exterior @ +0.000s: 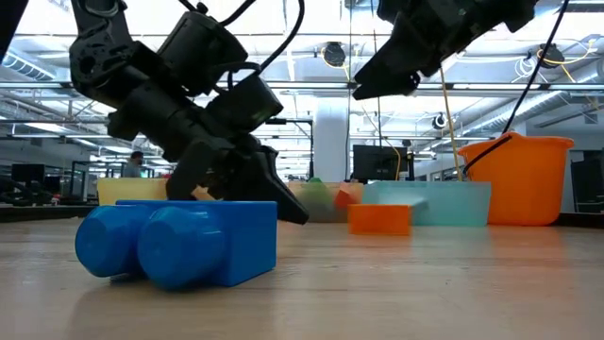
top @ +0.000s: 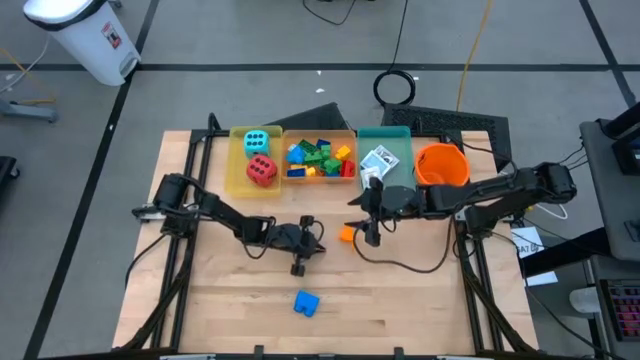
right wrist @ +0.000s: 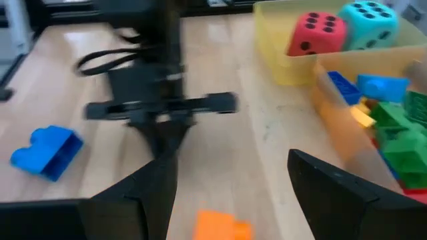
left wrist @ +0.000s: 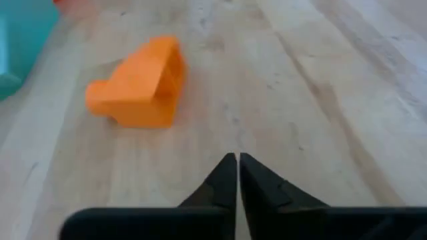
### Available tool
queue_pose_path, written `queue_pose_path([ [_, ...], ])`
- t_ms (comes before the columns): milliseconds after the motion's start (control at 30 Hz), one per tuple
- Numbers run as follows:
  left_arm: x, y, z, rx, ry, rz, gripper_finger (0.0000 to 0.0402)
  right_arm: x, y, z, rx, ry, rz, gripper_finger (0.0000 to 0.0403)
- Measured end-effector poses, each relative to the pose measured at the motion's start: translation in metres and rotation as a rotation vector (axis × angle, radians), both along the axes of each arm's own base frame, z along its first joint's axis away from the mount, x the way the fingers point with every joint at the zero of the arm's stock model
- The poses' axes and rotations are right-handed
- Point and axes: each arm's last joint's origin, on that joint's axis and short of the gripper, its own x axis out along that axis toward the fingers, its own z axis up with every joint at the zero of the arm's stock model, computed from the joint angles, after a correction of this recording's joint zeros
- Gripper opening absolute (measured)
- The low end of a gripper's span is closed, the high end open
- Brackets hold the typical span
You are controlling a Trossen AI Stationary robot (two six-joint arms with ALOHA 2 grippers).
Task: Pick & Place Toys
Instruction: Put the orange game piece into the orange bin
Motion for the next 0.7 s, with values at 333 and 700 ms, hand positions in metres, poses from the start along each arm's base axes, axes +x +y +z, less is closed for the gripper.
queue_pose_path([
  [333, 0.002, 0.009, 0.001, -0.140, 0.004, 0.115, 0.0047, -0.002, 0.025, -0.038, -0.048, 0.055, 0.100, 0.0251],
  [700, 0.002, 0.011, 0.001, -0.182, 0.001, 0.186, 0.0146, -0.004, 0.014, -0.098, -0.080, 0.184, 0.071, 0.0251],
])
